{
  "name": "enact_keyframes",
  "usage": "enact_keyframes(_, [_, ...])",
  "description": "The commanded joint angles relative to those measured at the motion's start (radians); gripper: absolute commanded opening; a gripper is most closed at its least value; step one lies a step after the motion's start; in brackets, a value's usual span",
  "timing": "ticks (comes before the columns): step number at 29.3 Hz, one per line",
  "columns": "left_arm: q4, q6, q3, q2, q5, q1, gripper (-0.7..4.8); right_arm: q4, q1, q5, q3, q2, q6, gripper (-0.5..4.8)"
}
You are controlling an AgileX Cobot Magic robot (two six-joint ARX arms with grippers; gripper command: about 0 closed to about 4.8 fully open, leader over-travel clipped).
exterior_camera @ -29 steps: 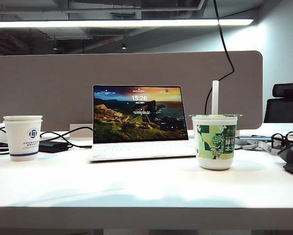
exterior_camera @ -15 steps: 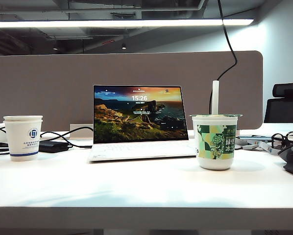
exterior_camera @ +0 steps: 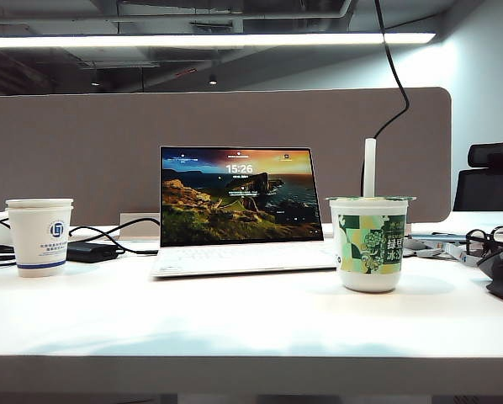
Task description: Pick up the black phone, pick up the charger plug, insert the charger plug into the phone's charging port, and finally place the connected phone back on the desk.
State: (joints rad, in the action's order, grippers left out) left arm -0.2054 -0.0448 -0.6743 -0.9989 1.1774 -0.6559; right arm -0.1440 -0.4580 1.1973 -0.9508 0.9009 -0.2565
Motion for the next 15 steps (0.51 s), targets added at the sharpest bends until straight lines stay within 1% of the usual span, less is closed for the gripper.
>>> enact_keyframes(1, [-0.035,-0.001,-0.010,0.006,0.011,-0.001,-0.07,-0.014,-0.001,0.002,-0.004,0.006,-0.001,-0.05])
enact_keyframes(15, [-0.034,0.000,-0.010,0.006,-0.014,-0.001,-0.07,-0.015,-0.002,-0.002,-0.004,0.018,-0.027,-0.05])
